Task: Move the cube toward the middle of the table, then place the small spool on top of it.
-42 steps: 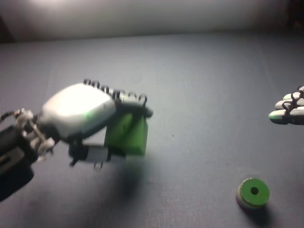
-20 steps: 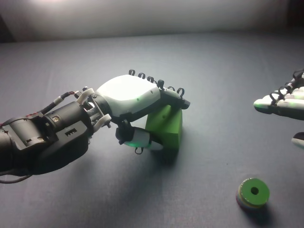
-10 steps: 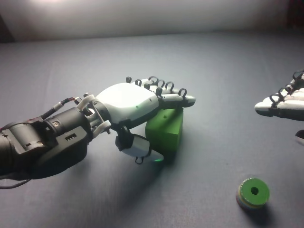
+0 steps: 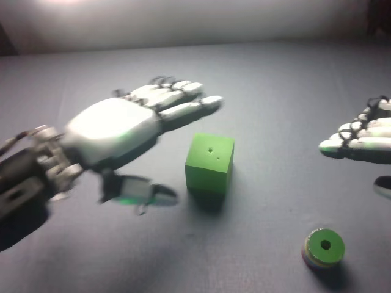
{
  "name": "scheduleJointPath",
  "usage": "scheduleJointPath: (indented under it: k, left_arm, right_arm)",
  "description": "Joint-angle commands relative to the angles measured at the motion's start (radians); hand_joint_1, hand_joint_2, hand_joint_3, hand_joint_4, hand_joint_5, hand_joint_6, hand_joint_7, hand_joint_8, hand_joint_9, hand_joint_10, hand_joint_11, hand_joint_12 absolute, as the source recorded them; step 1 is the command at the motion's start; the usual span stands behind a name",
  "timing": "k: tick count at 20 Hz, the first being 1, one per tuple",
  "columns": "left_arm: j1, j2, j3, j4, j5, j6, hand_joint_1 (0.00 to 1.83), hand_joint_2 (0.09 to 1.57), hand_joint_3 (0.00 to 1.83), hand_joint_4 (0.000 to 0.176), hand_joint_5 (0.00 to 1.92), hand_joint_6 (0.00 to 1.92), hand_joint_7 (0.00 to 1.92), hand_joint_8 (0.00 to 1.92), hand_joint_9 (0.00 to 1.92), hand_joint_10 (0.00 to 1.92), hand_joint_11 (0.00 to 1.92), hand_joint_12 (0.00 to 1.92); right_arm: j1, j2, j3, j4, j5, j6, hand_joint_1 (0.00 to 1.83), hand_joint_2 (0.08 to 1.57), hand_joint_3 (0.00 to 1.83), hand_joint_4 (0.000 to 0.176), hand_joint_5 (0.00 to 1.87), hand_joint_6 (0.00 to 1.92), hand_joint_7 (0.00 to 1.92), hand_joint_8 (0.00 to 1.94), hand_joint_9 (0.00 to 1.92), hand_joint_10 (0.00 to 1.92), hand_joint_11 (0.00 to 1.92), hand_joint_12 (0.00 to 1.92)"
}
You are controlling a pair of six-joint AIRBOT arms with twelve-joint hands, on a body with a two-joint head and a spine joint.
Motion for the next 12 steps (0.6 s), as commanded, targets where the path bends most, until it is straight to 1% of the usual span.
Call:
scheduleJointPath:
  k: [1,2,3,4,5,6,7,8,9,11,12]
  left_arm:
    - [0.016,0.028,-0.016,-0.021,-0.172,0.009,0.82,0.93,0.00,0.175,0.10,0.00,0.02,0.00,0.00,0.00,0.00,0.27]
    - [0.055,0.065,-0.045,-0.038,-0.218,0.009,0.78,0.93,0.00,0.176,0.12,0.01,0.01,0.00,0.00,0.00,0.00,0.26]
    - [0.098,0.105,-0.074,-0.056,-0.256,0.009,0.71,0.96,0.01,0.176,0.14,0.01,0.01,0.00,0.00,0.00,0.00,0.09]
    - [0.127,0.132,-0.092,-0.065,-0.276,0.009,0.71,0.97,0.01,0.176,0.15,0.01,0.01,0.00,0.00,0.00,0.00,0.02]
    - [0.153,0.163,-0.113,-0.072,-0.296,0.009,0.81,0.98,0.01,0.143,0.13,0.00,0.01,0.00,0.00,0.00,0.00,0.00]
    - [0.181,0.192,-0.132,-0.078,-0.318,0.009,0.83,0.98,0.00,0.135,0.12,0.00,0.00,0.00,0.00,0.00,0.00,0.00]
    - [0.212,0.222,-0.155,-0.086,-0.347,0.009,0.81,0.98,0.00,0.143,0.11,0.00,0.01,0.00,0.00,0.00,0.02,0.01]
    - [0.234,0.245,-0.172,-0.095,-0.373,0.009,0.79,0.97,0.00,0.146,0.10,0.00,0.02,0.00,0.01,0.00,0.04,0.02]
    - [0.260,0.266,-0.189,-0.105,-0.399,0.013,0.83,0.96,0.00,0.139,0.12,0.00,0.03,0.01,0.01,0.01,0.03,0.02]
    - [0.288,0.291,-0.209,-0.117,-0.426,0.021,0.83,0.97,0.00,0.148,0.11,0.00,0.05,0.01,0.02,0.01,0.04,0.02]
    - [0.304,0.298,-0.216,-0.125,-0.440,0.022,0.82,0.97,0.00,0.129,0.12,0.01,0.06,0.01,0.03,0.01,0.05,0.03]
  right_arm:
    - [0.014,0.014,-0.011,-0.013,0.128,0.003,0.81,1.35,0.00,0.004,0.43,0.00,0.53,0.01,0.59,0.03,0.28,0.91]
    - [0.015,0.025,-0.023,-0.040,0.127,0.004,0.80,1.32,0.00,0.000,0.44,0.00,0.56,0.01,0.64,0.02,0.34,0.92]
    - [0.015,0.038,-0.035,-0.069,0.124,0.014,0.74,1.30,0.00,0.000,0.45,0.00,0.57,0.00,0.67,0.02,0.41,0.87]
    - [0.015,0.042,-0.039,-0.091,0.118,0.030,0.69,1.30,0.00,0.000,0.43,0.00,0.56,0.00,0.66,0.01,0.37,0.85]
    - [0.016,0.044,-0.039,-0.115,0.109,0.051,0.79,1.20,0.00,0.000,0.45,0.00,0.57,0.00,0.62,0.00,0.28,0.88]
    - [0.022,0.045,-0.039,-0.145,0.092,0.073,0.85,1.15,0.00,0.000,0.44,0.00,0.55,0.00,0.60,0.00,0.20,1.00]
    - [0.033,0.045,-0.039,-0.181,0.064,0.090,0.87,1.11,0.00,0.000,0.44,0.00,0.55,0.00,0.65,0.01,0.19,1.18]
    - [0.045,0.045,-0.039,-0.214,0.034,0.103,0.88,1.07,0.00,0.000,0.44,0.00,0.55,0.00,0.70,0.03,0.19,1.28]
    - [0.066,0.045,-0.039,-0.257,-0.007,0.116,0.88,1.04,0.00,0.000,0.45,0.00,0.56,0.00,0.73,0.03,0.24,1.28]
    - [0.095,0.036,-0.039,-0.305,-0.073,0.122,0.93,0.98,0.00,0.000,0.47,0.00,0.56,0.00,0.78,0.03,0.43,1.10]
    - [0.113,0.025,-0.035,-0.339,-0.117,0.124,0.95,0.98,0.00,0.000,0.47,0.00,0.56,0.00,0.78,0.02,0.47,1.03]
